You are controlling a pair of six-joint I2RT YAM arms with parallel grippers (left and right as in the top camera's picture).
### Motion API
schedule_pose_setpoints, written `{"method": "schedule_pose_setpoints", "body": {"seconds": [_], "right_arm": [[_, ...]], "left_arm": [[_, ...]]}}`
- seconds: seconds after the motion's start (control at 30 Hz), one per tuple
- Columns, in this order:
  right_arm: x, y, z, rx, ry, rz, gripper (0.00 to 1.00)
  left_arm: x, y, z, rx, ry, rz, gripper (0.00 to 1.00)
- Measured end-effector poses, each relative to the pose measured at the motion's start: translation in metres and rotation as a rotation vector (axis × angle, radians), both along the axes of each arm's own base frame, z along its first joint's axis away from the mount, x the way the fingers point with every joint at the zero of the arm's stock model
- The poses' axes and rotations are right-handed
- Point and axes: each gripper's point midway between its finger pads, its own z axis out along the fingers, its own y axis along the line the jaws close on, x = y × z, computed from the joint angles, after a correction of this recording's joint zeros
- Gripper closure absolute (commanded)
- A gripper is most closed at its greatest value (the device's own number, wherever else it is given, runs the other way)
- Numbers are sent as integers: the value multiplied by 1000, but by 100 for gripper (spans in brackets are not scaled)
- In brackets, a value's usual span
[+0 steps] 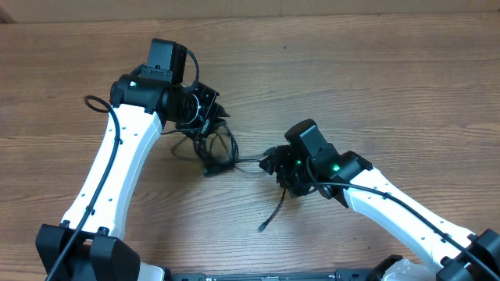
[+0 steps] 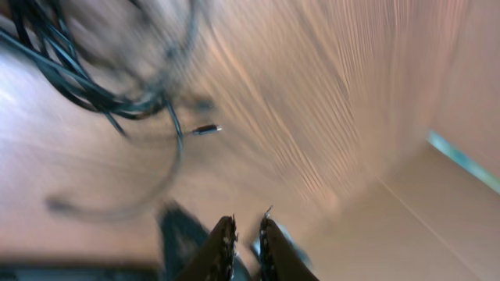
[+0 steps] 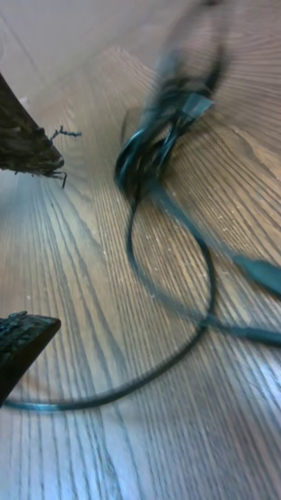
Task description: Untangle cables
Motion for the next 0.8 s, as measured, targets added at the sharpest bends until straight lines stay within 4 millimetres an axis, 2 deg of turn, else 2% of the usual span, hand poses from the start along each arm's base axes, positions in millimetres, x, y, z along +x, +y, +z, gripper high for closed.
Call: {"method": "schedule_pose_setpoints", "body": {"seconds": [0.07, 0.1, 0.13, 0.17, 0.2, 0.27, 0.37, 0.47, 0.53, 0.63, 0.73, 0.8], "right_arm": [[-1, -3, -2, -18, -6, 15, 37], [-1, -4, -3, -29, -8, 19, 36], [-1, -4, -3, -31, -11, 23, 34], [-1, -4, -3, -32, -14, 25, 31], [-1, -5, -3, -36, -18, 28, 29], [0, -6, -3, -42, -23, 29, 25], [1, -7, -4, -48, -28, 27, 22], [0, -8, -5, -57, -25, 24, 22], [-4, -12, -8, -77, -3, 23, 21], [-15, -23, -16, -127, 46, 21, 17], [-21, -32, -21, -171, 71, 12, 16], [-21, -35, -22, -184, 72, 8, 15]], "left_arm": [[10, 26, -10, 178, -75, -12, 62], [14, 37, -13, 257, -105, -26, 42], [16, 43, -15, 303, -121, -40, 30], [15, 48, -16, 333, -128, -57, 22], [13, 52, -18, 366, -125, -76, 20], [5, 59, -22, 411, -101, -111, 20], [-2, 64, -26, 456, -90, -176, 33], [-1, 60, -35, 478, -91, -241, 35], [1, 52, -50, 487, -70, -300, 38], [4, 38, -76, 491, -32, -374, 36], [15, 13, -99, 463, -63, -471, 23], [20, -3, -115, 448, -84, -531, 20]]}}
